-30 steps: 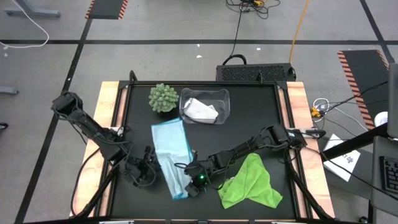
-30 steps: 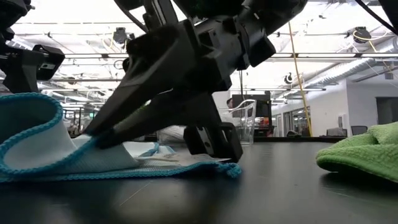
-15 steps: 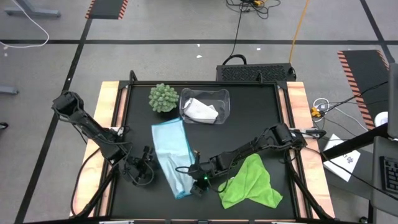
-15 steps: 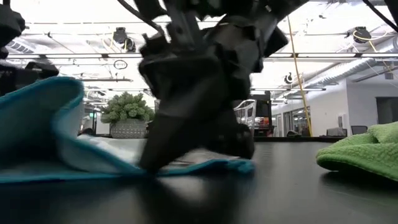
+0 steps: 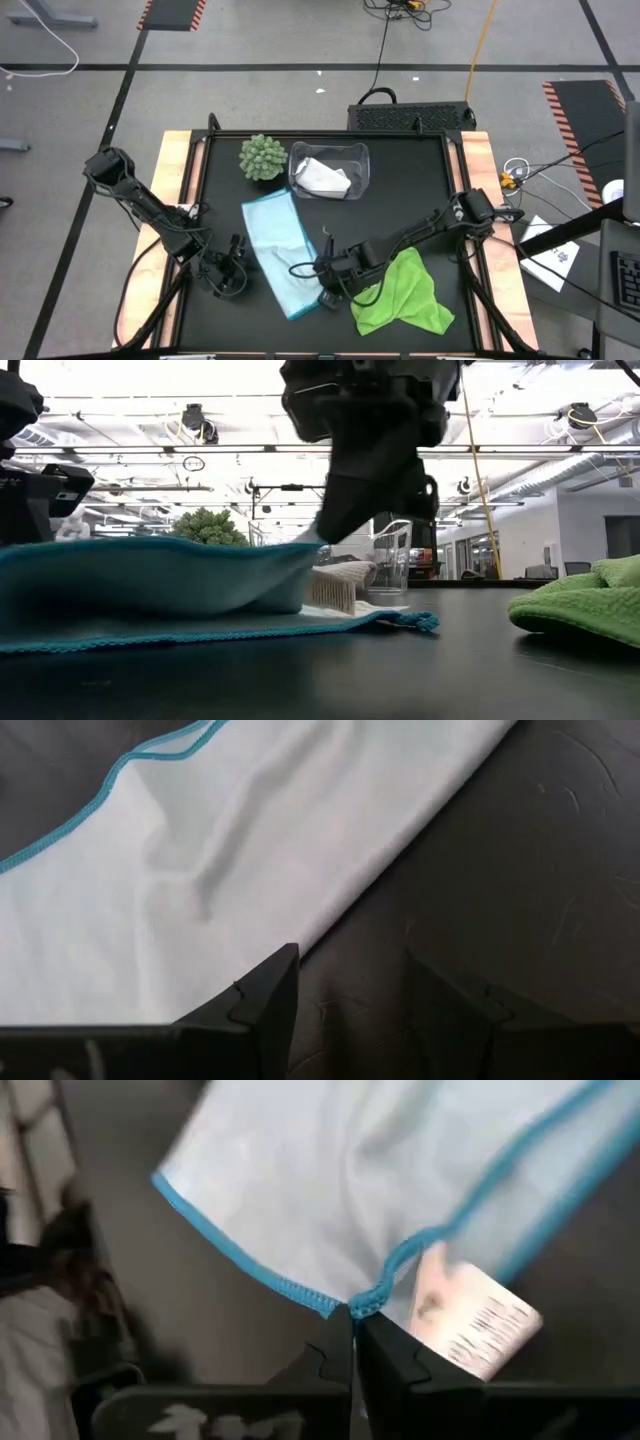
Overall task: Fold microfiber towels
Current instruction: Fold the blue towel
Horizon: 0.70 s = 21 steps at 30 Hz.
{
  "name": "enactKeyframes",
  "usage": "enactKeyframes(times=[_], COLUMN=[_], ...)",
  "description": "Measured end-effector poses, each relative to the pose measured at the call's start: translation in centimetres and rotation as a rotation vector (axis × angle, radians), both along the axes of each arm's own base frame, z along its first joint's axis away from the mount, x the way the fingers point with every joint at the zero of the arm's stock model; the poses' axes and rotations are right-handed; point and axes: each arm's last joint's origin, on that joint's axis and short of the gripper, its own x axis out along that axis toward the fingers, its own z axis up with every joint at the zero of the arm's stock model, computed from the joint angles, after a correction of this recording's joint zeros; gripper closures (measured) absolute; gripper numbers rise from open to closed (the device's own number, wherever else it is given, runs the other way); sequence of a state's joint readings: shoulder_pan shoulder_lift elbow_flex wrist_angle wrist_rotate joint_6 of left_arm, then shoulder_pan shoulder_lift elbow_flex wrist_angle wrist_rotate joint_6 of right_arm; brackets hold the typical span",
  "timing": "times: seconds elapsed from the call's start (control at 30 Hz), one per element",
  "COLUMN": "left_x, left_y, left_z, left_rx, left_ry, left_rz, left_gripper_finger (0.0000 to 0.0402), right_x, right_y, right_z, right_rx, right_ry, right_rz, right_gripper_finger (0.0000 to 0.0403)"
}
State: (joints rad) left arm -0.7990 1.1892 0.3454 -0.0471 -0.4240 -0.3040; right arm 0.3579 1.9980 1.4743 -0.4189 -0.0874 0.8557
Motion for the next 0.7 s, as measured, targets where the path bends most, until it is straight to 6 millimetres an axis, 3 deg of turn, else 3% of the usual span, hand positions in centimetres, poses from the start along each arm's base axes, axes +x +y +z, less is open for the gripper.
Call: enactKeyframes(times=[0.4,0.6,0.7], left_x=[0.0,0.1,0.2], left_y=[0.0,0.1,0.3], left_z=[0.0,0.0,0.0], left_rx=[0.011,0.02,0.012], left_ry=[-0.001,-0.013,-0.011], left_rz=[-0.009,0.008,0.027], left_gripper_finger=[0.0222,0.0222,0.0222], right_x=[-3.7,-4.5,-4.7], right_y=[0.4,0.1,0.0], right_z=[-3.8,-4.9,-4.5], right_rx=[-0.039,-0.023,-0.027], right_ry=[0.199,0.16,0.096], right_rz=[-0.032,-0.037,0.006], right_gripper_finger=[0.0403,0.0402,0.0392])
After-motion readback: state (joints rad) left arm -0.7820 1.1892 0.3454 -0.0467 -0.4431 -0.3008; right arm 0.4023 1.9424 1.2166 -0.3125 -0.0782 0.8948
